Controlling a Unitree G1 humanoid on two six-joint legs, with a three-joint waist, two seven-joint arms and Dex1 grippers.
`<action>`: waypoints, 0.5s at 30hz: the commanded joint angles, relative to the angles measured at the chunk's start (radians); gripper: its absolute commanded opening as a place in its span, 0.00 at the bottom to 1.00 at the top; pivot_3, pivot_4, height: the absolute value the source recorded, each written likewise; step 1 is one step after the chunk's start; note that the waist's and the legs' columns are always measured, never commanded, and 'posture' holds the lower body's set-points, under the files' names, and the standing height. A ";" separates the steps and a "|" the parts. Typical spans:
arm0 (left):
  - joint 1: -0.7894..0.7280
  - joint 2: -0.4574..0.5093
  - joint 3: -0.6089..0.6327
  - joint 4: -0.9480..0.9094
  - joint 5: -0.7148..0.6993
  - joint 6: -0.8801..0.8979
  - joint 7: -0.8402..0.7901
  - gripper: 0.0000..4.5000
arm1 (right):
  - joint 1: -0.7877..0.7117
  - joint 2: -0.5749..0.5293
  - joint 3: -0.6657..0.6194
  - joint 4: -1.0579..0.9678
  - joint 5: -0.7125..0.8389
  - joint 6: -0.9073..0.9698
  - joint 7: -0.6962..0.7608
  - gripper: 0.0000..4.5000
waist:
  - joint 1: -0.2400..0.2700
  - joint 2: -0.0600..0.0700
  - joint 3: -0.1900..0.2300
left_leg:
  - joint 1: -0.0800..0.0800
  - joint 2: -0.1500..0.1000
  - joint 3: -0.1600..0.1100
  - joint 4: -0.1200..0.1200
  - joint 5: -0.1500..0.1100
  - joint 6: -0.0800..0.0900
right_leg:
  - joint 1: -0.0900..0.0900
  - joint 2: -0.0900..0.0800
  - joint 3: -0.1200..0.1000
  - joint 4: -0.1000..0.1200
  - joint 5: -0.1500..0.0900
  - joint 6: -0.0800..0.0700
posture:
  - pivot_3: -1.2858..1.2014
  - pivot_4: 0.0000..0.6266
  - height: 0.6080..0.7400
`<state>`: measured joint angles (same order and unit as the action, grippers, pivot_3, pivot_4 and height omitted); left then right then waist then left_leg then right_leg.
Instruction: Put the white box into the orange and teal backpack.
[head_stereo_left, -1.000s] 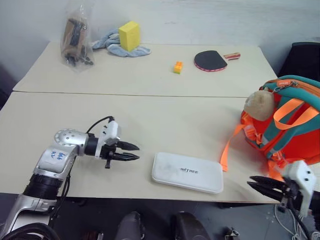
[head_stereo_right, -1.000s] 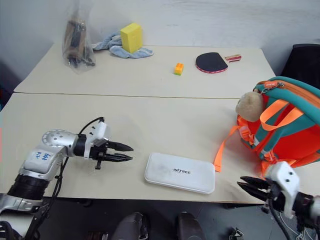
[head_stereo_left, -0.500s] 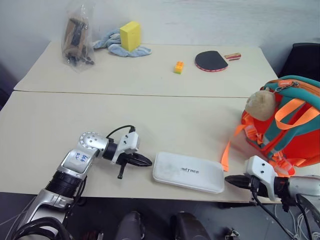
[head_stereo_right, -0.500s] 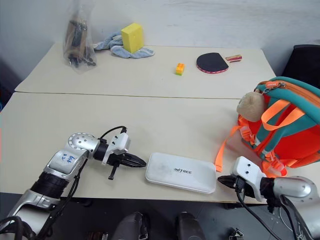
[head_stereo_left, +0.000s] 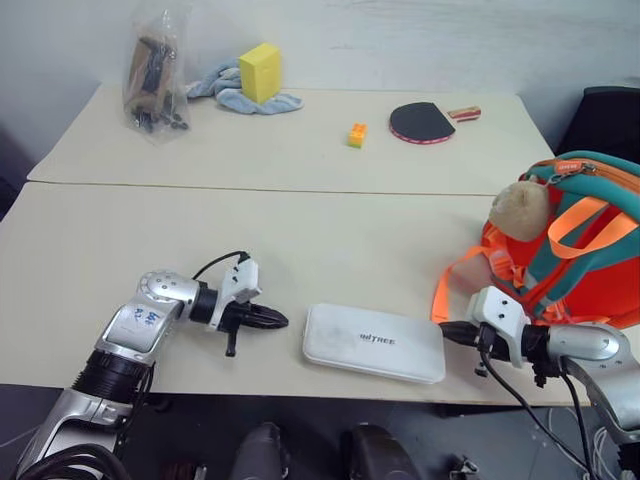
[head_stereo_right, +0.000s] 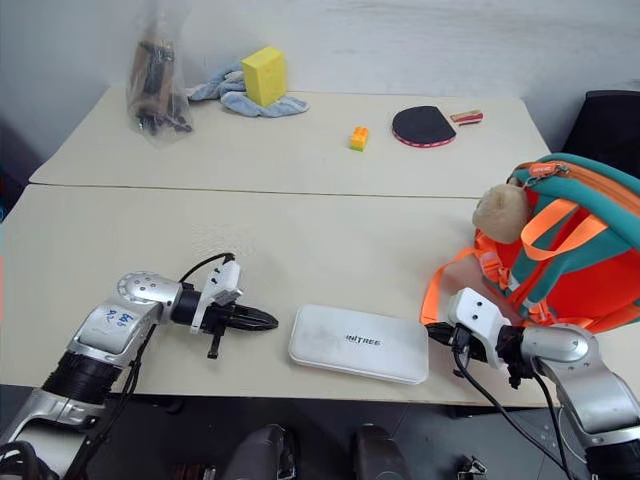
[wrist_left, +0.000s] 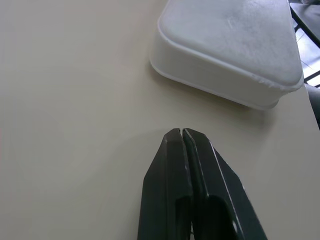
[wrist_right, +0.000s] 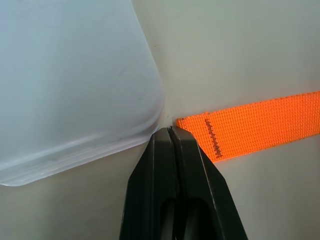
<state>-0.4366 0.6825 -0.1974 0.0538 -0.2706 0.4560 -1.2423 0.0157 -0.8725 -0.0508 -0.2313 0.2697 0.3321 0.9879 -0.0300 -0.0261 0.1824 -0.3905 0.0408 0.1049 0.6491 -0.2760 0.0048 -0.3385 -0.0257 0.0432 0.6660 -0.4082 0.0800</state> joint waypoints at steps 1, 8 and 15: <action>0.006 0.009 0.021 -0.041 -0.027 -0.012 -0.020 0.01 | 0.046 -0.044 -0.035 -0.026 0.010 0.015 0.033 0.00 | 0.001 0.000 0.000 | 0.000 0.000 0.000 0.000 0.000 0.000 | 0.000 0.000 0.000 0.000 0.000 0.000 | 0.52 0.24 1.00; -0.021 -0.024 -0.025 -0.049 -0.004 -0.081 -0.040 0.01 | 0.155 -0.102 -0.065 -0.138 0.082 0.055 0.114 0.00 | 0.004 0.000 0.000 | -0.001 0.000 -0.003 0.000 0.000 0.000 | 0.002 0.000 -0.003 -0.003 0.000 0.000 | 0.52 0.24 1.00; -0.052 -0.048 -0.043 -0.002 0.027 -0.107 -0.029 0.01 | 0.009 -0.015 0.004 -0.155 0.090 0.145 0.035 0.00 | -0.005 0.000 0.000 | 0.000 0.000 -0.003 -0.001 0.000 -0.001 | 0.000 0.001 -0.002 0.000 0.000 0.000 | 0.52 0.24 1.00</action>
<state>-0.4726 0.6418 -0.2352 0.0609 -0.2419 0.3648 -1.2694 0.0490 -0.9068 -0.0653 -0.3465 0.3333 0.4679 1.0290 -0.0354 -0.0259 0.1826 -0.3910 0.0409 0.1020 0.6485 -0.2756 0.0038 -0.3382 -0.0250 0.0405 0.6655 -0.4082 0.0799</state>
